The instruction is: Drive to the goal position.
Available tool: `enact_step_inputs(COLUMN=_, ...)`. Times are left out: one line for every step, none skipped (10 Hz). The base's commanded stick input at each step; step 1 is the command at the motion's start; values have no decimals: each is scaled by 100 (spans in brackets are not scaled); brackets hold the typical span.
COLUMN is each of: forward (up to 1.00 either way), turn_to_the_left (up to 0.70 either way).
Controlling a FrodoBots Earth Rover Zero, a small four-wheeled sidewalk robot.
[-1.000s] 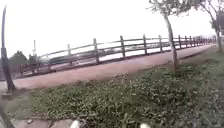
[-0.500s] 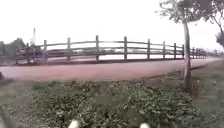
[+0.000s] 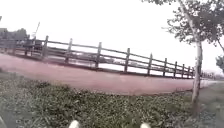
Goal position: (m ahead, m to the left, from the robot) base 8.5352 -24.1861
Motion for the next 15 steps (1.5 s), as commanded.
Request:
enact_step_inputs(forward=70, turn_to_the_left=0)
enact_step_inputs(forward=70, turn_to_the_left=0)
enact_step_inputs(forward=70, turn_to_the_left=0)
enact_step_inputs(forward=70, turn_to_the_left=0)
enact_step_inputs(forward=70, turn_to_the_left=0)
enact_step_inputs(forward=70, turn_to_the_left=0)
enact_step_inputs(forward=70, turn_to_the_left=0)
enact_step_inputs(forward=70, turn_to_the_left=0)
enact_step_inputs(forward=70, turn_to_the_left=0)
enact_step_inputs(forward=70, turn_to_the_left=0)
enact_step_inputs(forward=70, turn_to_the_left=0)
enact_step_inputs(forward=70, turn_to_the_left=0)
enact_step_inputs(forward=70, turn_to_the_left=0)
enact_step_inputs(forward=70, turn_to_the_left=0)
enact_step_inputs(forward=70, turn_to_the_left=0)
